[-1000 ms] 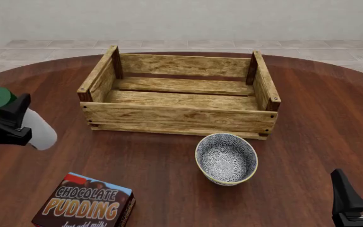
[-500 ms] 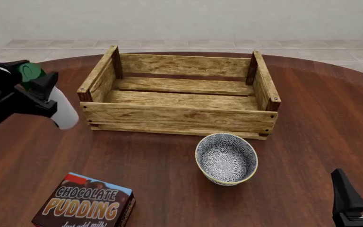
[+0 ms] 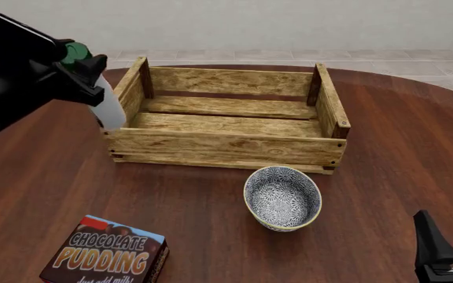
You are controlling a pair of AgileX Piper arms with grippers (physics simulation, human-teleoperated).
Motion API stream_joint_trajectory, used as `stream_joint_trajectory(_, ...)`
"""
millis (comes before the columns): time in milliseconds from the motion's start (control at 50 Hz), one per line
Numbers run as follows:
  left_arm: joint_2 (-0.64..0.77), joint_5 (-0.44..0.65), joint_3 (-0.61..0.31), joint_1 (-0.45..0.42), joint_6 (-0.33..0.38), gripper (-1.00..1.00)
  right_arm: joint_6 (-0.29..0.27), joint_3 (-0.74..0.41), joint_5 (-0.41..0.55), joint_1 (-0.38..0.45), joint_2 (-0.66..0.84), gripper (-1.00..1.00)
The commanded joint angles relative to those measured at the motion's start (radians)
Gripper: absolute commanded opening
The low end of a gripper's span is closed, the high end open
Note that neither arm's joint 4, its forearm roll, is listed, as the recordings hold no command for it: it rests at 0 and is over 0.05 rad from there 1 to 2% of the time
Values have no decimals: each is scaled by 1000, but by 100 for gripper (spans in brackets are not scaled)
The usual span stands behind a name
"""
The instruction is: Pick up the salad dressing and put it in the tray.
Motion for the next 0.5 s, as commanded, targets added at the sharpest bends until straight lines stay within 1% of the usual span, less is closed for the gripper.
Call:
stream_joint_trajectory(20,120,-6,-117,-46,17,-100,10,0,-1,-3,0,100)
stream_joint_trajectory(260,232,-24,-196,-58,6,-100,14,-3,-4,-2,0,100)
stream_joint_trajectory(280,258,-21,-221,-57,0,-100,14,-1,-5,-2,0,100)
stream_joint_trajectory(320,269,-21,-231,-57,1,-100,15,-4,-3,-2,0,100)
stream_joint_trajectory(500,359,-10,-341,-61,2,-100,11,0,-6,2,0,100)
